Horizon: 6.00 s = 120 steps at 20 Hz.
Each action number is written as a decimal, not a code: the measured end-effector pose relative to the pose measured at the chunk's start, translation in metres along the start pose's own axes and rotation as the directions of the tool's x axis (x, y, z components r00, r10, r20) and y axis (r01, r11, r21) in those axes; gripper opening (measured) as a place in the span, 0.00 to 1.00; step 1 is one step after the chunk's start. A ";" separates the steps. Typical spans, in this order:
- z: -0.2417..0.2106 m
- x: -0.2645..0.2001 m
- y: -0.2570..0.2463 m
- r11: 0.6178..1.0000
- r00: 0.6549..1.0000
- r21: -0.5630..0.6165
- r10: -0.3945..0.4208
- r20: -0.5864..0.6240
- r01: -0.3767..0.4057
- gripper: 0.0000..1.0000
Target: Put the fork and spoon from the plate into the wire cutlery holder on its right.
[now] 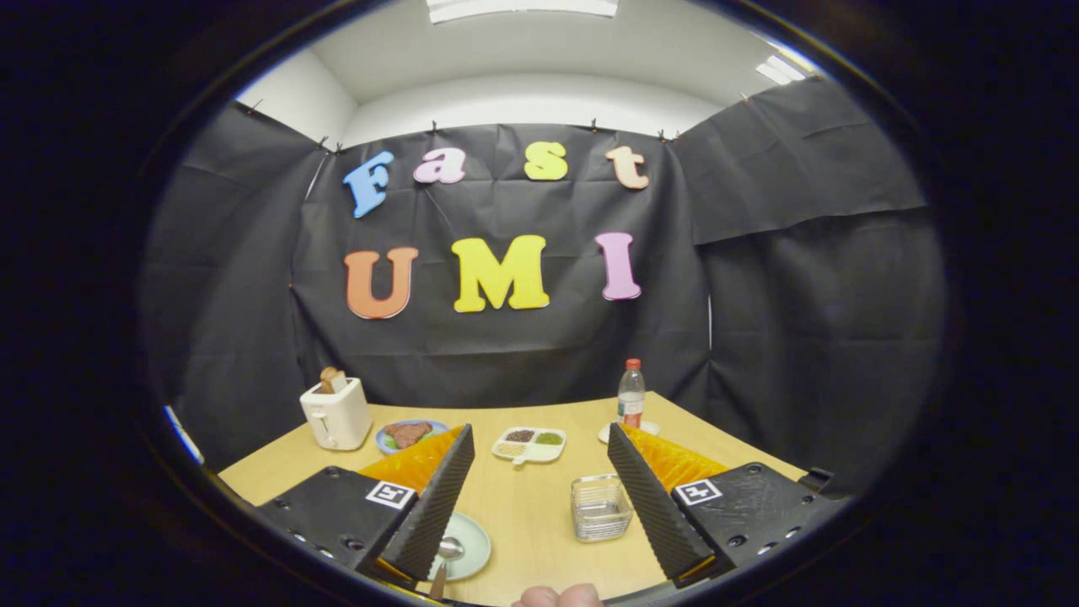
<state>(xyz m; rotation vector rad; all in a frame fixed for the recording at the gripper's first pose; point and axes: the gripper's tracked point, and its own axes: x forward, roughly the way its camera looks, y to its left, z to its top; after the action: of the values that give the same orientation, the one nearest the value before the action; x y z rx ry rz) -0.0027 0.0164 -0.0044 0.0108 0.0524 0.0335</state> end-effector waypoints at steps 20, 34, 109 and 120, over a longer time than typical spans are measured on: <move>-0.046 0.012 0.052 0.991 0.978 -0.043 0.115 -0.177 -0.125 0.96; -0.170 0.004 0.104 0.968 0.722 -0.010 0.179 -0.668 -0.250 0.96; -0.103 0.078 -0.084 0.995 0.401 0.026 -0.014 -0.916 0.096 0.14; -0.070 0.054 -0.038 0.992 0.527 0.093 0.037 -0.849 0.080 0.97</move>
<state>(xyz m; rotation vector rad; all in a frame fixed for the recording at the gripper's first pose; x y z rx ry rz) 0.0488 -0.0187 -0.0776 0.1187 1.0701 0.0073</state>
